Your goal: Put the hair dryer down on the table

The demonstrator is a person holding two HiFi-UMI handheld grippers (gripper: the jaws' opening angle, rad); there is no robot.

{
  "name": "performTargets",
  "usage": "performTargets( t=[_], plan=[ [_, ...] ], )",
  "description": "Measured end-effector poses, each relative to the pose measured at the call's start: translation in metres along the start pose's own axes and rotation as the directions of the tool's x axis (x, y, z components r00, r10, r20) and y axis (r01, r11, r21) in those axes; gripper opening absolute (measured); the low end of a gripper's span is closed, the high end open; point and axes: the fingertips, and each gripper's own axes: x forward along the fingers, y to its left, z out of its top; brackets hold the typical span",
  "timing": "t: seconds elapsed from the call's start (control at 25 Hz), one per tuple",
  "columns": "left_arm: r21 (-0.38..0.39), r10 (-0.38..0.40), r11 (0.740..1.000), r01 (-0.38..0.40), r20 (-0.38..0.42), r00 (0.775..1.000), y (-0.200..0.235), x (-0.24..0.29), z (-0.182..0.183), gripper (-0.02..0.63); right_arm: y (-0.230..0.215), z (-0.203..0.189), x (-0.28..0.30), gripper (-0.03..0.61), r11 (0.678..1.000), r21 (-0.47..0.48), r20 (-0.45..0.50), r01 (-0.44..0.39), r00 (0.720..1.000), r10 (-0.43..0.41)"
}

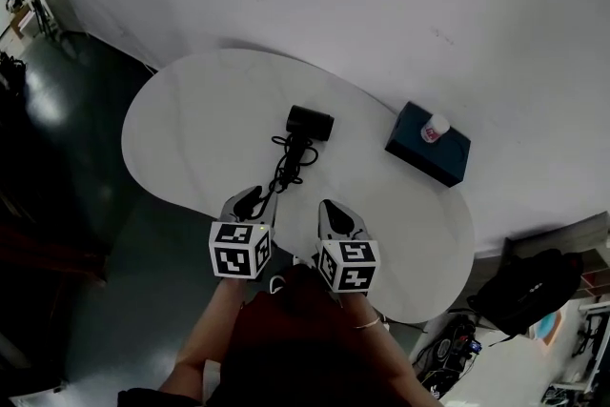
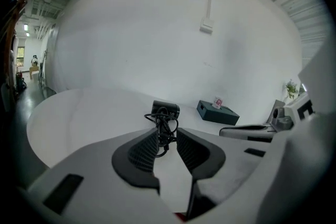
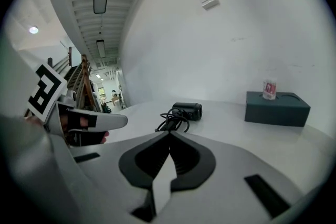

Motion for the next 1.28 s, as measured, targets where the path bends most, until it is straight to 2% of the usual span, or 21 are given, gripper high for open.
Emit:
performTargets(
  t=[0.36,0.56,0.88,1.28],
  plan=[
    [0.014,0.019,1.0,-0.019,0.04,0.999,0.0,-0.023,0.001,0.054,0.018,0.016,-0.02,0.015,1.0,-0.024,0.087,-0.019,0.996,0.021],
    [0.02,0.013,1.0,-0.015,0.072,0.997,-0.006,-0.034,0.005,0.049,0.027,0.026,-0.032,0.015,0.998,-0.038,0.133,-0.048,0.99,0.053],
    [0.026,0.033,0.999,-0.036,0.123,0.992,-0.022,-0.068,0.01,0.044,0.03,0.036,-0.07,0.015,0.997,-0.05,0.193,-0.05,0.979,0.059],
    [0.021,0.043,0.999,-0.048,0.177,0.983,-0.054,-0.122,0.001,0.026,0.043,0.033,-0.132,0.015,0.994,-0.086,0.244,-0.068,0.966,0.087]
  ],
)
